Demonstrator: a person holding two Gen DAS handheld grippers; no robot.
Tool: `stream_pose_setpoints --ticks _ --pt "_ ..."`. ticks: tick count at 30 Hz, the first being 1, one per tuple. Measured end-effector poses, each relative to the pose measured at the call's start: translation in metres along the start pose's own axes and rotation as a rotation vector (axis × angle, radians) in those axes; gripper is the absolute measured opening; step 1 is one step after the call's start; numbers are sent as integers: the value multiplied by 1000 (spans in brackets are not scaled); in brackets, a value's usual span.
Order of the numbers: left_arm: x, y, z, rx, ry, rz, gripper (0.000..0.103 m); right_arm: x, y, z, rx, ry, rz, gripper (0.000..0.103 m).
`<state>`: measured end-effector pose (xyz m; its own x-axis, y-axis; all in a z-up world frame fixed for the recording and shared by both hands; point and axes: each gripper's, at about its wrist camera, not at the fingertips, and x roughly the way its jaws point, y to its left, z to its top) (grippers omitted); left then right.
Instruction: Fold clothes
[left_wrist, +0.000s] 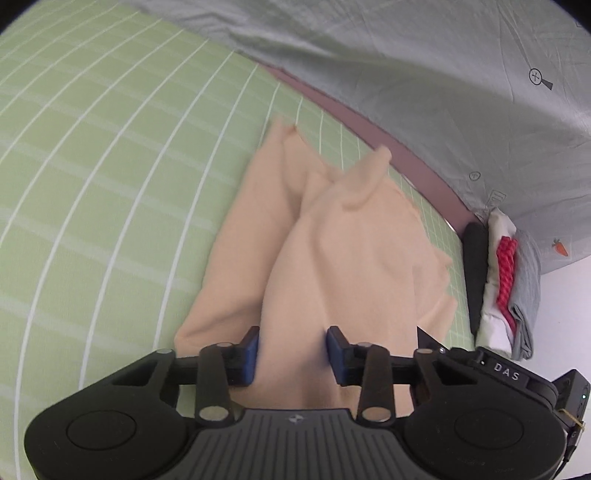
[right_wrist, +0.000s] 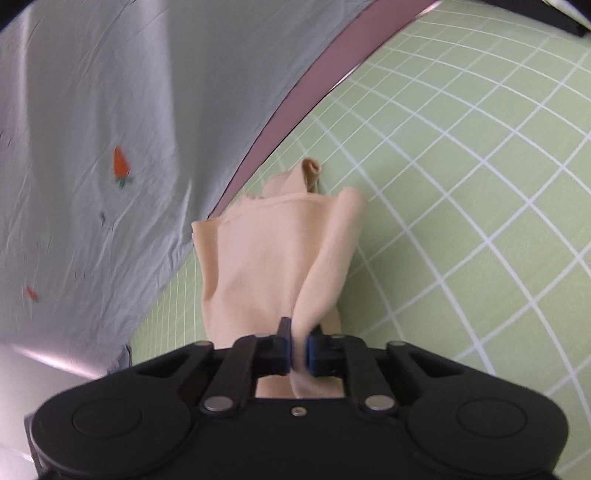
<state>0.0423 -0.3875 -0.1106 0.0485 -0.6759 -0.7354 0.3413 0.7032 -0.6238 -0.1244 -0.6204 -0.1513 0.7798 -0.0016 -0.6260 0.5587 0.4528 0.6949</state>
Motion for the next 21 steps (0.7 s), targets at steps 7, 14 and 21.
stream_pose_setpoints --ticks 7,14,21 --pt "-33 26 -37 -47 84 -1 38 -34 -8 -39 -42 136 26 8" --pt "-37 3 0 104 -25 56 47 -36 -9 -22 -54 86 3 40" --pt "-2 -30 45 188 -116 23 61 -14 -10 8 -24 38 -1 47"
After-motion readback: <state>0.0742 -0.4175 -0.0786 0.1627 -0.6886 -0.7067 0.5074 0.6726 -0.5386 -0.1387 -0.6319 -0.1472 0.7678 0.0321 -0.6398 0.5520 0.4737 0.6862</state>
